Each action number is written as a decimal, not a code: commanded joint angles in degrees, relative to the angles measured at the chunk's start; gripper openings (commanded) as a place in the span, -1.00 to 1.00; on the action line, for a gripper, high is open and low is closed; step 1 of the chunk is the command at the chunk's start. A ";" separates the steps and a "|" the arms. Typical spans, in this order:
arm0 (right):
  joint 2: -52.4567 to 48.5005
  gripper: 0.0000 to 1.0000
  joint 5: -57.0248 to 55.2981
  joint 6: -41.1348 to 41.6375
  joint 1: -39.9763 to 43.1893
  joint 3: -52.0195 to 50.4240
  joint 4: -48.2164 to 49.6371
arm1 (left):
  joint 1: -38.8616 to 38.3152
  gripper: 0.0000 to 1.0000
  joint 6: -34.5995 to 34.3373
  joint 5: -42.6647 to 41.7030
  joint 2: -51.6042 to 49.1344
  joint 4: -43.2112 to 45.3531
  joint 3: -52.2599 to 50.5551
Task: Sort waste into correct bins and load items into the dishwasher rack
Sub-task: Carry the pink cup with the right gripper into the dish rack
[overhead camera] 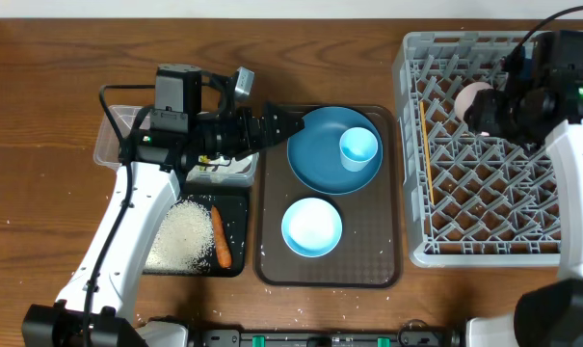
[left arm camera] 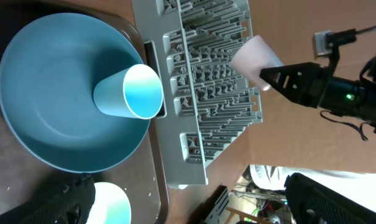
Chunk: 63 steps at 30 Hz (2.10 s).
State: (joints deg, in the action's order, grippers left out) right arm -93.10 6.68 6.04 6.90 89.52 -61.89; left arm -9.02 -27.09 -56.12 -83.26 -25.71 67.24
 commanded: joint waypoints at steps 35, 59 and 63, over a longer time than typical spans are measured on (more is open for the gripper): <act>-13.84 0.38 -6.86 -1.03 0.33 0.79 1.27 | 0.22 0.98 0.50 0.31 -0.17 -0.20 0.11; -13.20 0.66 21.44 -8.74 -0.94 16.50 -14.73 | 0.22 0.98 0.50 0.31 -0.17 -0.20 0.11; -13.20 0.86 20.50 -8.72 -1.95 16.50 -15.67 | 0.22 0.98 0.50 0.31 -0.17 -0.20 0.11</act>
State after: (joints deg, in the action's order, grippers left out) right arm -106.67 24.29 -1.30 5.93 105.38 -76.93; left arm -9.02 -27.09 -56.12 -83.26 -25.74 67.24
